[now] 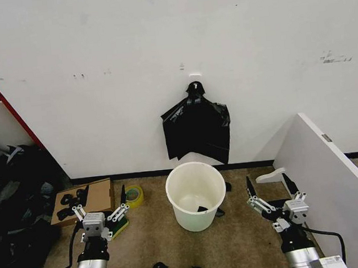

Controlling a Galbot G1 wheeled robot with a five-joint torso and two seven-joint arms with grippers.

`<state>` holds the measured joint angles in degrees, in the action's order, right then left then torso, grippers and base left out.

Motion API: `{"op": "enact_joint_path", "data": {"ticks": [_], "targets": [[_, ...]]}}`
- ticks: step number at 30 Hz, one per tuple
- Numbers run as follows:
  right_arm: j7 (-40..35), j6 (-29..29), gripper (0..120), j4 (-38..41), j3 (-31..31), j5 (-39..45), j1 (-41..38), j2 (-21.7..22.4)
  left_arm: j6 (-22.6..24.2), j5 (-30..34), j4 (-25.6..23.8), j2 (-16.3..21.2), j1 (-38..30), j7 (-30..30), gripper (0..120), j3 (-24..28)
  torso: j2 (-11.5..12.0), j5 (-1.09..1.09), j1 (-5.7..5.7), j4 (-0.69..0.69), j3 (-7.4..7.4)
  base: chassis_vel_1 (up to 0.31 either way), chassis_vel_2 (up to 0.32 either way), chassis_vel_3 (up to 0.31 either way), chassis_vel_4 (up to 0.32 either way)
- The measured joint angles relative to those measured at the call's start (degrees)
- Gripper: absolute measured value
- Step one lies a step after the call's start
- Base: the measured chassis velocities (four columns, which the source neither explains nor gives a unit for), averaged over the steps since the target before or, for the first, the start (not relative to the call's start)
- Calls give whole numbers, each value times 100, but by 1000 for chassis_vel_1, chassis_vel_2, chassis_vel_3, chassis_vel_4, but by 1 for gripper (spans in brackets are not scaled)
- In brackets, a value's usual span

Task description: Place the garbage bag over the trash bin.

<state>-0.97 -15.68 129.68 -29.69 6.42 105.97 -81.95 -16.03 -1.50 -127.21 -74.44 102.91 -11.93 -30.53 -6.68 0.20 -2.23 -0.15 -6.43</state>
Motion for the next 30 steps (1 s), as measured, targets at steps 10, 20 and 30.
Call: {"op": "enact_joint_path", "data": {"ticks": [10, 20, 30], "targets": [[-2, 115, 100, -194, 50, 191, -188, 81, -66, -58, 101, -72, 0, 11, 100, 24, 0, 0, 0, 0, 0, 0, 0, 0, 0], [238, 1208, 100, -321, 402, 2264, -1140, 587, -102, 2, 267, 17, -81, 47, 100, 32, 0, 1, 0, 4, 0, 0, 0, 0, 0], [194, 2483, 100, -895, 783, 5775, -2928, 1028, -306, 195, 439, 162, -81, 168, 100, -97, 0, 0, 0, 2, -1, 0, 0, 0, 0]]}}
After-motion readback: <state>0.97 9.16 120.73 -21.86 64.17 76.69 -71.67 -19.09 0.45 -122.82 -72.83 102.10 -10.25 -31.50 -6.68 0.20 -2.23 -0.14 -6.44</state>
